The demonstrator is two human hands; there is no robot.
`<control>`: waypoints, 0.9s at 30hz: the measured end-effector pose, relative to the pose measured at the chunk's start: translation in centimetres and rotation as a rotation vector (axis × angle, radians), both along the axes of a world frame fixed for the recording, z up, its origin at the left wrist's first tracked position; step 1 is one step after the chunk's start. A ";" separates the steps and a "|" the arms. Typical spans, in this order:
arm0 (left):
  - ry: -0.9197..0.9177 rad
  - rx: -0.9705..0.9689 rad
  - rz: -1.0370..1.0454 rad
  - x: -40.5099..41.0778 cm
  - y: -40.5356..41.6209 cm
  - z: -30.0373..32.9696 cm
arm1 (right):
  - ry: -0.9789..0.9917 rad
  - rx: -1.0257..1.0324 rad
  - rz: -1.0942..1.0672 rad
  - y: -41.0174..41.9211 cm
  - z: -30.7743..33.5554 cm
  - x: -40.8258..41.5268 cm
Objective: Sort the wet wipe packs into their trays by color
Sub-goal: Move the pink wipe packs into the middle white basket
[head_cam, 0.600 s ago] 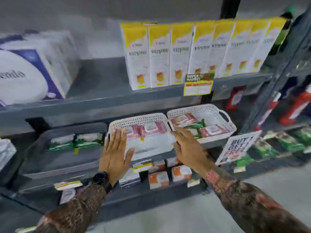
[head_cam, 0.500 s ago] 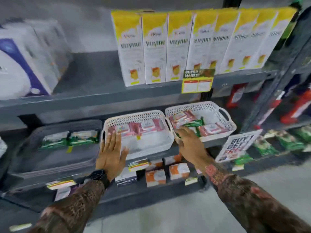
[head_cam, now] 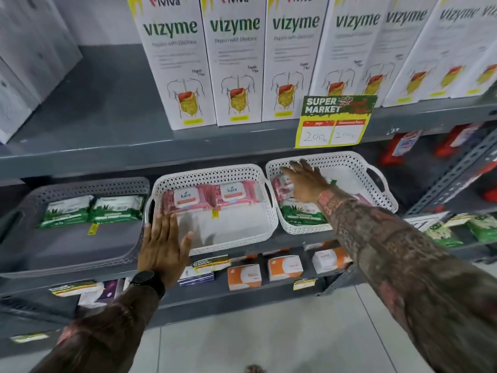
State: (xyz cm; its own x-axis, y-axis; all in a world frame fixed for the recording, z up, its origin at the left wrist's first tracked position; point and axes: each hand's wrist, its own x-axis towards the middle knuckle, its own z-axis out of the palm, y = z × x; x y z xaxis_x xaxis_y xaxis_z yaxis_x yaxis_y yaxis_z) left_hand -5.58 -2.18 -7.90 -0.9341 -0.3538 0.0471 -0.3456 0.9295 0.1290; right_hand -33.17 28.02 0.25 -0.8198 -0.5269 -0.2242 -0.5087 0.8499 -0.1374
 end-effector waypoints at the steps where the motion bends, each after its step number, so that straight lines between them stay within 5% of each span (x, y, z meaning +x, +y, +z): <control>1: 0.003 0.001 -0.001 0.0 0.0 -0.1 | -0.009 0.033 -0.005 -0.4 -0.4 -0.6; 11: 0.072 -0.027 -0.010 0.0 0.1 -0.5 | 0.157 -0.122 -0.111 -0.4 -2.1 -0.1; 16: 0.082 -0.037 0.012 -0.1 0.4 -0.3 | 0.523 -0.335 -0.237 -3.8 -0.3 2.4; 21: 0.108 -0.020 0.021 0.2 0.2 -0.3 | 0.393 -0.484 0.065 -13.5 0.7 9.1; 27: 0.144 -0.012 0.004 0.4 0.4 -0.3 | 0.291 -0.298 0.323 -19.5 -4.0 14.6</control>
State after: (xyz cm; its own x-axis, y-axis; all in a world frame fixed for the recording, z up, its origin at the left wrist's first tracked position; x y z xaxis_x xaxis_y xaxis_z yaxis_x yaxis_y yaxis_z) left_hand -5.23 -1.79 -8.22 -0.9159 -0.3565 0.1847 -0.3284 0.9298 0.1663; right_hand -18.59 8.51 -3.75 -0.6110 -0.7692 0.1871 -0.7915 0.5890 -0.1631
